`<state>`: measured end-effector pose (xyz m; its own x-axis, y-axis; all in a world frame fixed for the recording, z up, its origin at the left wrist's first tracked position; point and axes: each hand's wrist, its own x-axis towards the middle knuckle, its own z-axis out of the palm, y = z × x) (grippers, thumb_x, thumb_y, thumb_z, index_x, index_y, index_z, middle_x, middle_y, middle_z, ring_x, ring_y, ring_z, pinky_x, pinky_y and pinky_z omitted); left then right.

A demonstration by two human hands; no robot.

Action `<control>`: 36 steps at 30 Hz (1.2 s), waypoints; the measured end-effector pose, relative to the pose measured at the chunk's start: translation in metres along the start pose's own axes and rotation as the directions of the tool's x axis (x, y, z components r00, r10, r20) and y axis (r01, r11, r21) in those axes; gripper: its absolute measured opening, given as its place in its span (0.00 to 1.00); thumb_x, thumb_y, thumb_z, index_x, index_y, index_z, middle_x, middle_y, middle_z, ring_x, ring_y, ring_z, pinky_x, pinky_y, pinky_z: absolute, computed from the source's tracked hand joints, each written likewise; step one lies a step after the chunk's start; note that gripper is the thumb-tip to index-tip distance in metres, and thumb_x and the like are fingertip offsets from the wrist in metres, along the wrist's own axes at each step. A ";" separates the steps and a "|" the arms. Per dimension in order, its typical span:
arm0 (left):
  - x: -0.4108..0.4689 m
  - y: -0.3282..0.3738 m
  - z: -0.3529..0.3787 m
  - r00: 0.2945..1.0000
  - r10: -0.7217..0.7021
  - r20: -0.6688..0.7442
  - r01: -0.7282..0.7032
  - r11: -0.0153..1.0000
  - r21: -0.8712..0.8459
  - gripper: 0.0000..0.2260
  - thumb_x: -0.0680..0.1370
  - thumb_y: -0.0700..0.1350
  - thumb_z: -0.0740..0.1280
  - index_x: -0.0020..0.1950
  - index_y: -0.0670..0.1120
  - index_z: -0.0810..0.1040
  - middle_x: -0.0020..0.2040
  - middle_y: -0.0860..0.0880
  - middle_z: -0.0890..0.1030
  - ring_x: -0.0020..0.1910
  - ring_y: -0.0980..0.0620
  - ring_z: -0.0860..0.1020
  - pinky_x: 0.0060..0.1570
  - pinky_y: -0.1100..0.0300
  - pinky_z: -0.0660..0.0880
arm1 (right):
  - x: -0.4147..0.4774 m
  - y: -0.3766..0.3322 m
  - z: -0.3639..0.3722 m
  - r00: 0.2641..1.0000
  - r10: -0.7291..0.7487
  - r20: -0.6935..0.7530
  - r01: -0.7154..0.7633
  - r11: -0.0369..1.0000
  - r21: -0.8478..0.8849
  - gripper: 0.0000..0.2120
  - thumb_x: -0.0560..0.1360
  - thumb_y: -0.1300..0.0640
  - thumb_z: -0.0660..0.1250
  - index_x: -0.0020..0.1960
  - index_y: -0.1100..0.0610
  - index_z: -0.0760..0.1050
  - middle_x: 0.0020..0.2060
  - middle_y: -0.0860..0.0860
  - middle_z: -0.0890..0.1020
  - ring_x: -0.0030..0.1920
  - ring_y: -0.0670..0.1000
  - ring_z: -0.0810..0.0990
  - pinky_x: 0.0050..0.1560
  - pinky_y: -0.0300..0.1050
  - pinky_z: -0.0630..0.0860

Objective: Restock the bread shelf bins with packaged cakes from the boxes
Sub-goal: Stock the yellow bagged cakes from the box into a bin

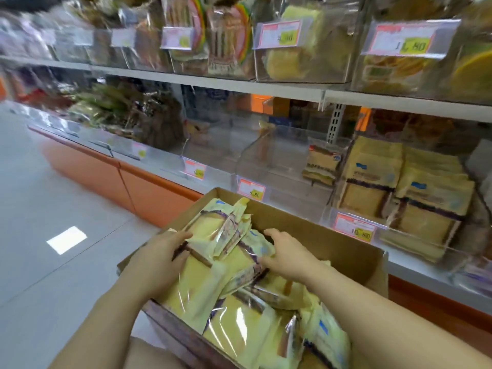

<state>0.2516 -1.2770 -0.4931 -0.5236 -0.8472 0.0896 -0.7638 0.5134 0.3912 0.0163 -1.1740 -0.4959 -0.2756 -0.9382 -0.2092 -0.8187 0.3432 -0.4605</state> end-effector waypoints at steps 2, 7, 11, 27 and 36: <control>0.001 -0.005 0.003 1.000 0.016 0.000 -0.016 1.000 -0.017 0.17 0.78 0.46 0.64 0.68 0.52 0.73 0.60 0.53 0.76 0.62 0.49 0.73 0.58 0.55 0.71 | 0.010 0.001 0.003 0.993 0.113 0.042 -0.118 0.982 0.146 0.33 0.77 0.46 0.64 0.76 0.56 0.55 0.71 0.55 0.67 0.68 0.55 0.69 0.62 0.46 0.68; 0.001 -0.001 0.010 1.000 0.019 0.005 -0.019 0.999 0.045 0.17 0.79 0.47 0.62 0.68 0.55 0.72 0.65 0.55 0.74 0.67 0.48 0.66 0.63 0.55 0.66 | 0.023 0.007 0.016 0.938 0.343 0.045 -0.308 0.770 0.559 0.27 0.75 0.49 0.69 0.69 0.61 0.69 0.64 0.55 0.76 0.63 0.56 0.75 0.62 0.48 0.72; 0.001 -0.001 0.010 0.998 -0.001 0.056 -0.004 0.995 0.100 0.17 0.79 0.50 0.60 0.69 0.58 0.69 0.68 0.56 0.71 0.69 0.50 0.63 0.66 0.55 0.64 | 0.020 0.004 0.010 0.934 0.346 0.087 -0.294 0.611 0.735 0.07 0.74 0.61 0.70 0.51 0.60 0.80 0.42 0.54 0.83 0.43 0.53 0.81 0.44 0.46 0.79; 0.011 0.093 -0.004 0.964 0.219 0.149 -0.002 0.569 -0.823 0.14 0.77 0.49 0.69 0.63 0.53 0.75 0.54 0.55 0.83 0.52 0.59 0.81 0.50 0.64 0.77 | -0.048 -0.014 -0.107 0.950 -0.046 -0.310 0.309 0.305 0.901 0.13 0.75 0.71 0.61 0.47 0.54 0.75 0.44 0.53 0.82 0.47 0.53 0.83 0.45 0.49 0.82; 0.017 0.057 -0.002 0.986 -0.142 -0.088 0.008 0.566 -0.824 0.08 0.75 0.46 0.71 0.53 0.54 0.79 0.47 0.54 0.84 0.46 0.54 0.83 0.49 0.55 0.79 | -0.022 0.024 -0.059 0.955 0.027 -0.294 0.128 0.858 0.498 0.21 0.75 0.61 0.68 0.65 0.49 0.69 0.53 0.49 0.79 0.55 0.48 0.79 0.54 0.41 0.76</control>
<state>0.2000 -1.2628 -0.4671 -0.3746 -0.9203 0.1130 -0.1259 0.1713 0.9771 -0.0265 -1.1476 -0.4515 -0.4339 -0.9000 0.0411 -0.4870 0.1959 -0.8512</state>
